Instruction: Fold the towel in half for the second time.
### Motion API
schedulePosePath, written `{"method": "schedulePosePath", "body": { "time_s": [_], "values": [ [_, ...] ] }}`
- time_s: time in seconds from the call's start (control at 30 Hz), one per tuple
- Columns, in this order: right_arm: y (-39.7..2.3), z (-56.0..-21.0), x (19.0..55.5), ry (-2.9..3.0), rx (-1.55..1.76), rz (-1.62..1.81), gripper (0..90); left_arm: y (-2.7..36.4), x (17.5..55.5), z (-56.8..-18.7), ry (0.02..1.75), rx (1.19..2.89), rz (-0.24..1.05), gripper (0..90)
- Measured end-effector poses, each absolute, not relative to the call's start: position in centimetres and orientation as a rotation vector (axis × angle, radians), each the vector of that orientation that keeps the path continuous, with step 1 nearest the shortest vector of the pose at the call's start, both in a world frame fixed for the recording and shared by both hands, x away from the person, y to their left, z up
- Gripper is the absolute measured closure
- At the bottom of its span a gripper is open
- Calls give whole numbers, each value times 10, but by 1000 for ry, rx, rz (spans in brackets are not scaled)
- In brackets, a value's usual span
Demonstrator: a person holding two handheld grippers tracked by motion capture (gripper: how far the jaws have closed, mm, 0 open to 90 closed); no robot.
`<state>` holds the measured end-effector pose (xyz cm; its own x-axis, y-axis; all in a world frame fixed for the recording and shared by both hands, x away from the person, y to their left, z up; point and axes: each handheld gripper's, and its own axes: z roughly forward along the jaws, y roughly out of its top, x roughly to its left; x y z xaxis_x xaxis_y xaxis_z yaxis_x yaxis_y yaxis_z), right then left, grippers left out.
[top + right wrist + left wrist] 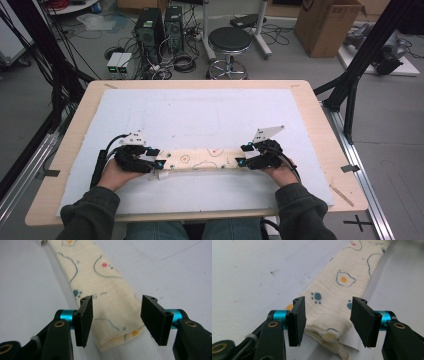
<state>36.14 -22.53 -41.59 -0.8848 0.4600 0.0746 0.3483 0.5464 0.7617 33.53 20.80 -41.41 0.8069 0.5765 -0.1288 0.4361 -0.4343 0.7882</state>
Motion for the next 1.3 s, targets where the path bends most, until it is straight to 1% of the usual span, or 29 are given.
{"method": "schedulePosePath", "body": {
  "time_s": [0.1,0.17,0.27,0.4,0.63,0.73,0.97,1.13,1.3],
  "values": [
    [-227,-412,368,2636,726,1264,411,213,341,-409,784,2078,213,472],
    [-228,-412,374,2625,775,1242,416,216,345,-408,830,2042,233,480],
    [-232,-416,383,2610,858,1243,431,220,352,-411,888,2042,250,492],
    [-235,-422,391,2617,932,1231,449,218,359,-419,936,2052,225,509],
    [-235,-429,398,2664,1003,1239,514,210,367,-430,954,2092,173,536],
    [-233,-431,399,2693,987,1227,554,210,368,-432,956,2105,153,583],
    [-229,-435,399,2748,971,1202,662,209,367,-433,921,2132,143,747],
    [-229,-434,398,2763,965,1205,764,208,366,-432,908,2136,149,808],
    [-228,-432,397,2758,946,1199,787,208,365,-430,905,2120,162,825]
  ]
}}
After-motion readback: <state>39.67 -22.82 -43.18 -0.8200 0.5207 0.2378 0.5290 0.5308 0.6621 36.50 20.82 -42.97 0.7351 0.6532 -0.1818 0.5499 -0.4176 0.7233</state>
